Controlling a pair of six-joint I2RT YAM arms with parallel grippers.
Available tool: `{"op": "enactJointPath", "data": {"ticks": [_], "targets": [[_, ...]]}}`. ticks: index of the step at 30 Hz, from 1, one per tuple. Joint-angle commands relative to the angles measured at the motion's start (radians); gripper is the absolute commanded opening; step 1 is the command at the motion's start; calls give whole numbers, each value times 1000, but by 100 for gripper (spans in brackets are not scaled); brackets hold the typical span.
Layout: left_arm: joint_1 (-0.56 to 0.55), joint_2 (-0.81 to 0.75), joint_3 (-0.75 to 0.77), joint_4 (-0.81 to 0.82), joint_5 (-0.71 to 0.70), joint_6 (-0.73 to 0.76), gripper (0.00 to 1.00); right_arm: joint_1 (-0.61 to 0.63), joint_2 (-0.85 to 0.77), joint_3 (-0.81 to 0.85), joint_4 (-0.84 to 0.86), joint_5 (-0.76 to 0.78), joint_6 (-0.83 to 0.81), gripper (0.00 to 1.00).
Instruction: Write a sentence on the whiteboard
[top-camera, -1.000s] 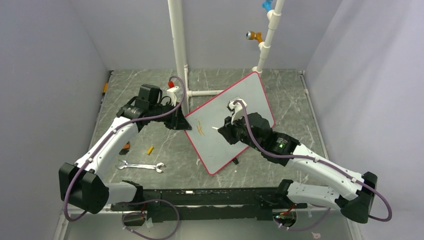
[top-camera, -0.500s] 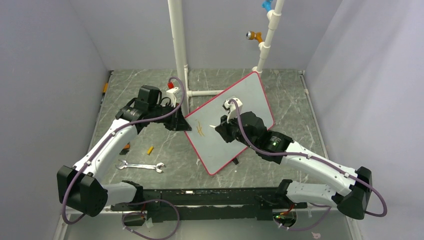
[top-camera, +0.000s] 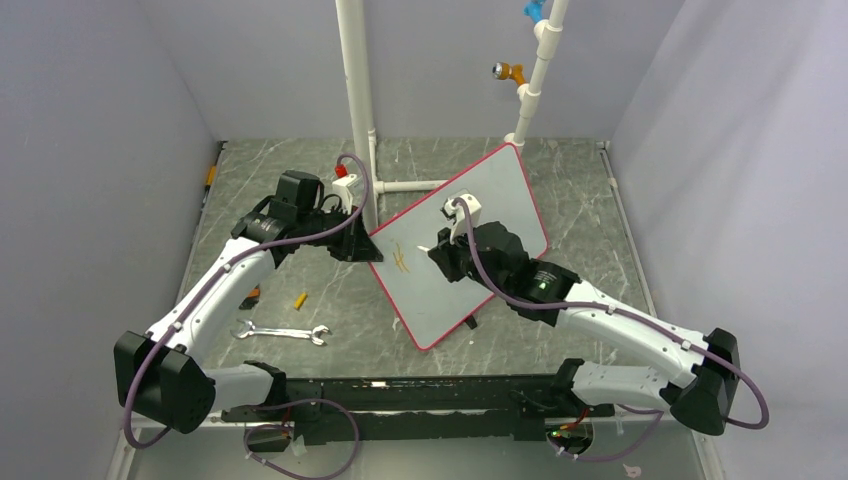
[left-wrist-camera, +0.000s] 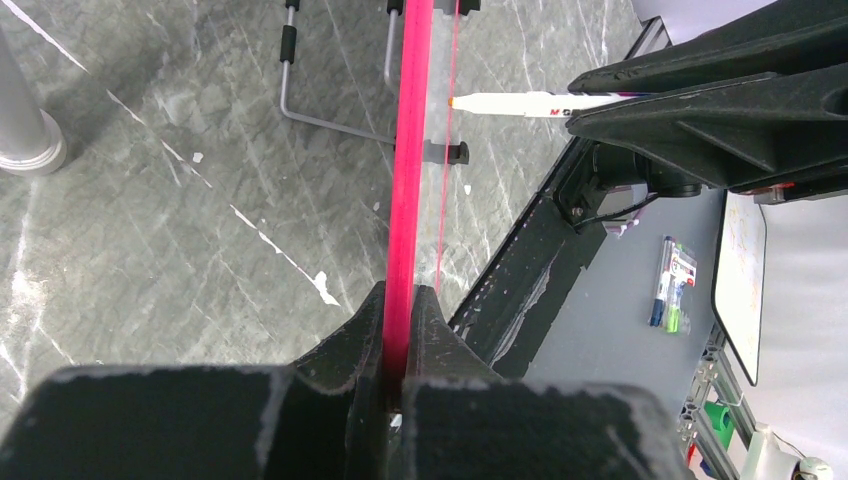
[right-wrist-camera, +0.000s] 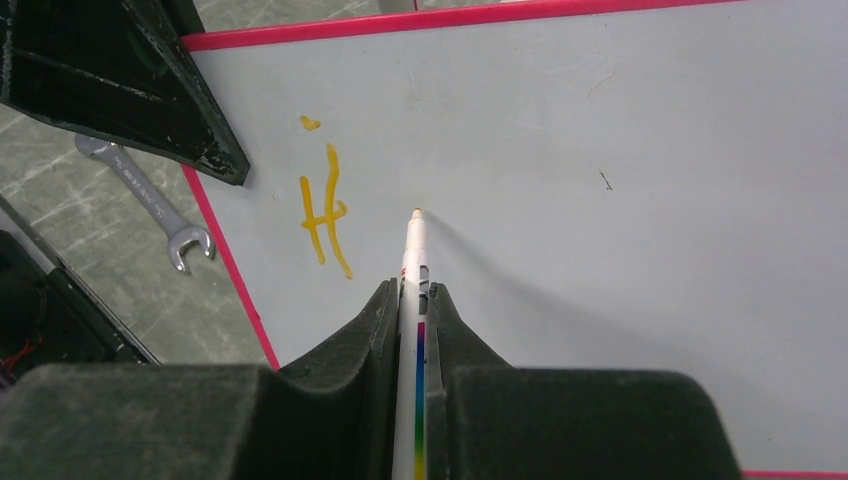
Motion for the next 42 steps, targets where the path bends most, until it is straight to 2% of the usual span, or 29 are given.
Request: {"op": "enactJointPath", "data": {"ticks": [1,14,23,32,42], "targets": [[12,2,18,93,-238,121,0,1,11,40,61,15,-11,0],[12,-3,18,91,-233,124,0,1,76,68,79,-46,-14,0],[12,-1,20,90,-233,124,0,1,74,28,74,-104,20,0],[12,-4,21,90,-232,125,0,1,40,-19,35,-80,37,0],[12,-14,16,90,-232,127,0,1,37,0,-27,-1,40,0]]}}
